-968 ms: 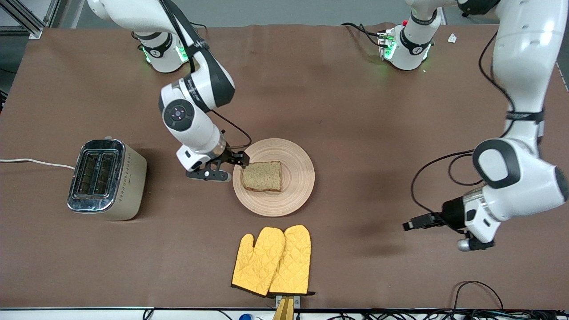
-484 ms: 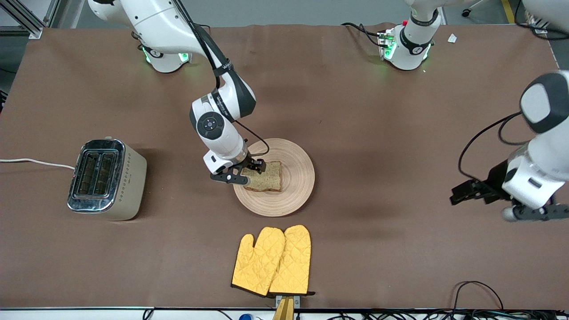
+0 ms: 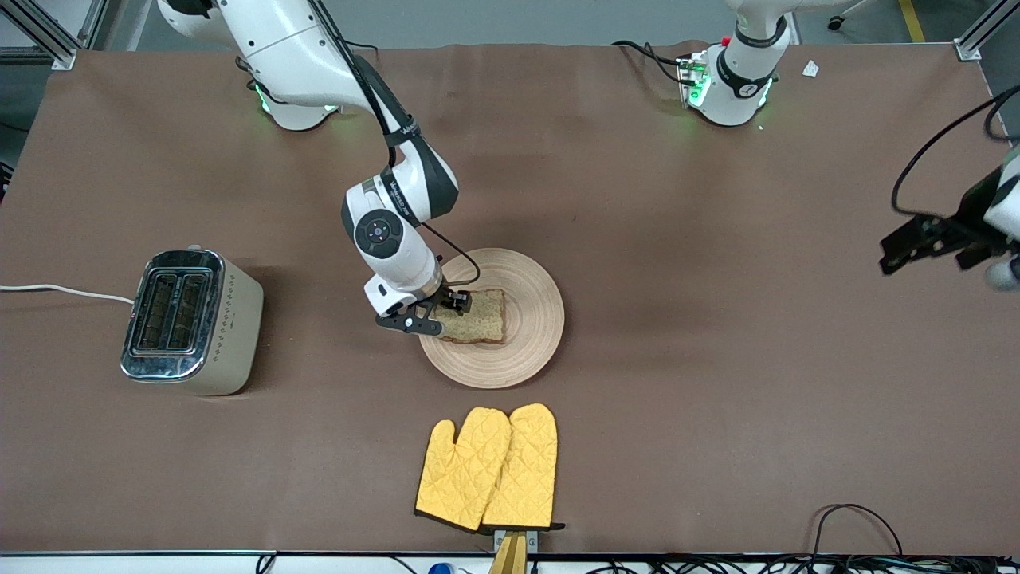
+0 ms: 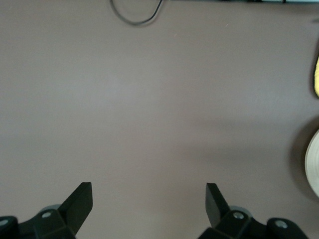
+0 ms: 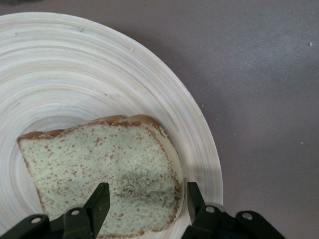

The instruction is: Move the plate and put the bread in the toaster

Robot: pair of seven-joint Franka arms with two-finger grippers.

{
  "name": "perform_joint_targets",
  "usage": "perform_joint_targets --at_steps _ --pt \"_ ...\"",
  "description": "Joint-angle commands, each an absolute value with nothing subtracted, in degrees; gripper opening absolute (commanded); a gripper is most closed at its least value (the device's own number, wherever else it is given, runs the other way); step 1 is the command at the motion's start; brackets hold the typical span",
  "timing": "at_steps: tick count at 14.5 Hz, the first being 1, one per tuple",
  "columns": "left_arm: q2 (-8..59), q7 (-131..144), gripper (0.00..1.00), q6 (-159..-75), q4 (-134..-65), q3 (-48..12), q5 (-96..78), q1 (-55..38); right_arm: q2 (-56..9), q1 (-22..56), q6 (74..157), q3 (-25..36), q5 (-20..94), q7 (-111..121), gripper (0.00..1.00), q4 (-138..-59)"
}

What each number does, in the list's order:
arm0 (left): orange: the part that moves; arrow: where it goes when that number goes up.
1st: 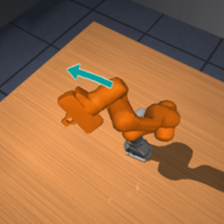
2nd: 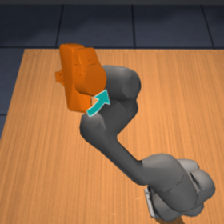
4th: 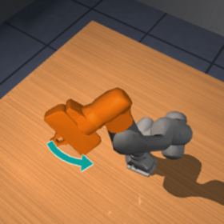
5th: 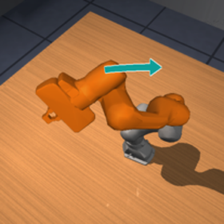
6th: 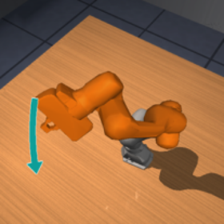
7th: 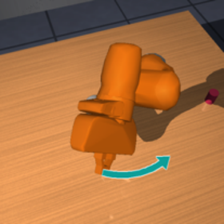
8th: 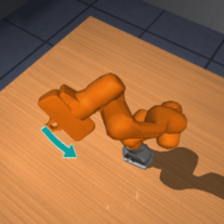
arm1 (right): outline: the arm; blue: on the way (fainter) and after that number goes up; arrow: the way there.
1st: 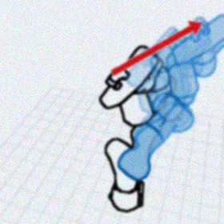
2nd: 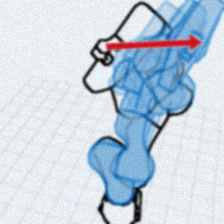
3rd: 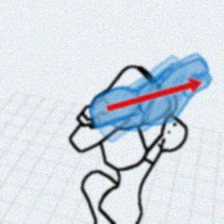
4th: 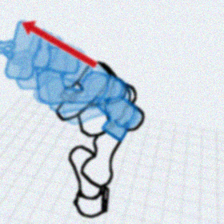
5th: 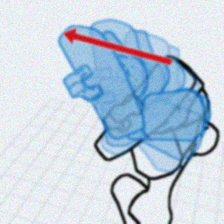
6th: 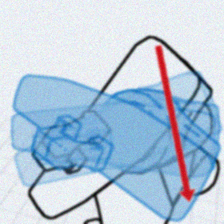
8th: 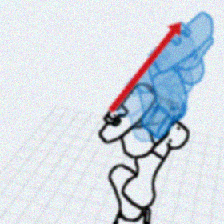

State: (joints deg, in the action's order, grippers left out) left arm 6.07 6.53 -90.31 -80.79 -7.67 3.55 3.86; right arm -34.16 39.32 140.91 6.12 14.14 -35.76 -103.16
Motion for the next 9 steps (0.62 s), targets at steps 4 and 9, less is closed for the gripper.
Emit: perform_joint_targets --at_steps 4,9 --pt "-1.2 5.7 1.0 -81.3 -83.9 -6.9 3.7 2.0 -35.8 39.6 143.0 6.3 15.0 -36.6 0.46 -103.2" --pt "-1.1 5.0 1.0 -81.8 -83.9 -7.1 0.9 2.2 -35.7 39.7 142.6 6.4 14.9 -36.3 0.02 -102.9"
